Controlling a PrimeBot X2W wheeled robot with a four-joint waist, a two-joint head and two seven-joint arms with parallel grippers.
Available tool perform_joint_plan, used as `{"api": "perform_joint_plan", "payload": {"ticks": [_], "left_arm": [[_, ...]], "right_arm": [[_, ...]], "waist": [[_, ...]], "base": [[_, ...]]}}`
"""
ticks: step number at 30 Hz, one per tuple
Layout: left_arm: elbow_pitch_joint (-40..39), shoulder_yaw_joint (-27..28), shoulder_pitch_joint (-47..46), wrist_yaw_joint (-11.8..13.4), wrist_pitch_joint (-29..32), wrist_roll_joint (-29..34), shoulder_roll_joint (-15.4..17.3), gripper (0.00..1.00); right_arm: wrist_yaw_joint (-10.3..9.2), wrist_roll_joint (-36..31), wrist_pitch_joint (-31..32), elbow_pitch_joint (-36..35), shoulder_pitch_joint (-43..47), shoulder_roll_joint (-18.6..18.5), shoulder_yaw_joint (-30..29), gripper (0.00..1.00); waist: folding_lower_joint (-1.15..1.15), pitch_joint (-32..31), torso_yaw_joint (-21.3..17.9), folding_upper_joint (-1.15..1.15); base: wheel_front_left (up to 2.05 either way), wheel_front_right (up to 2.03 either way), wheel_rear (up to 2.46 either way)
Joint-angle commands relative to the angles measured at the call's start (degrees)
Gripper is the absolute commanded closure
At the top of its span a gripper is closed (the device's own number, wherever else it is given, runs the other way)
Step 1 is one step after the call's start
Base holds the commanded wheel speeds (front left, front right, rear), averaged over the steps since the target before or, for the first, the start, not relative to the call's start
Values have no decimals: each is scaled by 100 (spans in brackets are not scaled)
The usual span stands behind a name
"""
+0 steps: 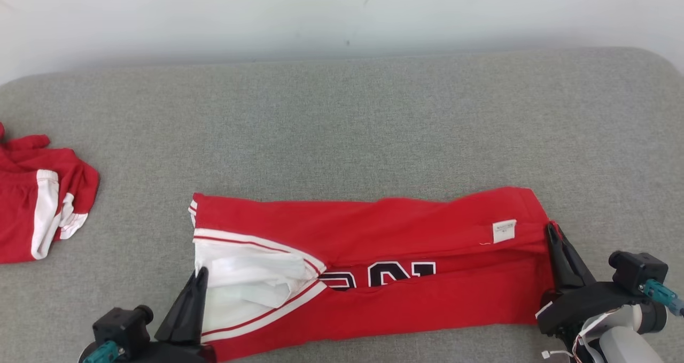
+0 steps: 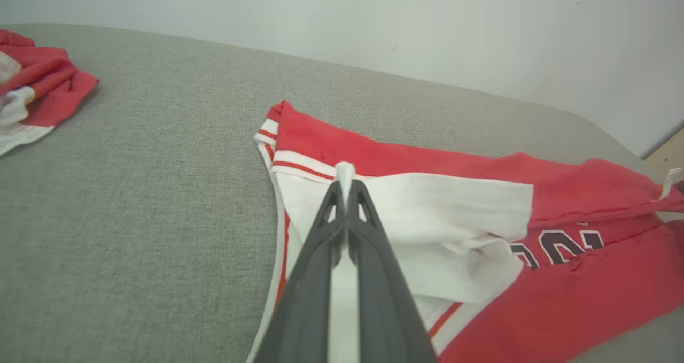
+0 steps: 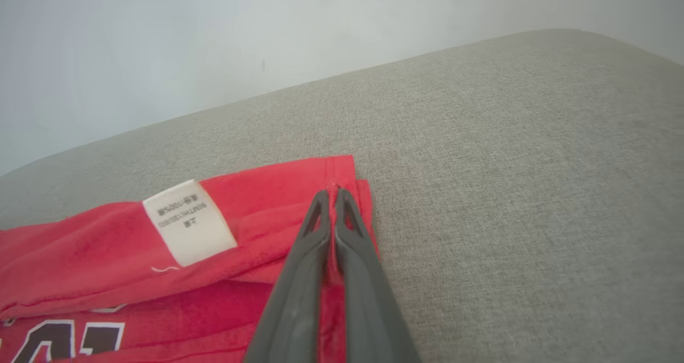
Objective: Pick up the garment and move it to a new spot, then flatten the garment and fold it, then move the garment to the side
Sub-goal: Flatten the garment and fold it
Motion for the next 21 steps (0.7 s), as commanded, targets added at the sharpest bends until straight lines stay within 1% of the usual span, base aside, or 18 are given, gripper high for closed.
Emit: {"api": "perform_joint_plan", "payload": {"ticks": [1, 2, 3, 5, 11, 17, 21], "left_arm": [[38, 146, 116, 1, -18, 179, -91, 0], [48, 228, 169, -20, -17, 220, -155, 0], [67, 301, 239, -63, -17, 262, -207, 0], [46, 410, 281, -71, -17, 349, -252, 0], [-229, 1089, 542, -3, -18, 1105, -504, 0], [-551, 1864, 809, 51, -17, 1829, -758, 0], [-743, 2285, 982, -21, -17, 2204, -949, 0]], "right_arm": [[-14, -42, -26, -59, 71, 40, -38, 21], [-14, -31, -26, -95, 103, 57, -56, 0], [-14, -23, -26, -120, 146, 66, -66, 0], [-14, -10, -26, -161, 173, 71, -78, 0], [-14, 15, -26, -308, 219, 8, -129, 0], [-14, -109, 137, 18, 29, -73, -153, 0], [-14, -199, 333, 377, -119, -62, -184, 0]], "waist": [[1, -71, -24, 1], [1, -88, -28, 1], [1, -115, -30, 1], [1, -138, -35, 1], [1, -272, 3, 1], [1, -386, 66, 1], [1, -456, 134, 1]], "base": [[0, 0, 0], [0, 0, 0], [0, 0, 0], [0, 0, 0], [0, 0, 0], [0, 0, 0], [0, 0, 0]]}}
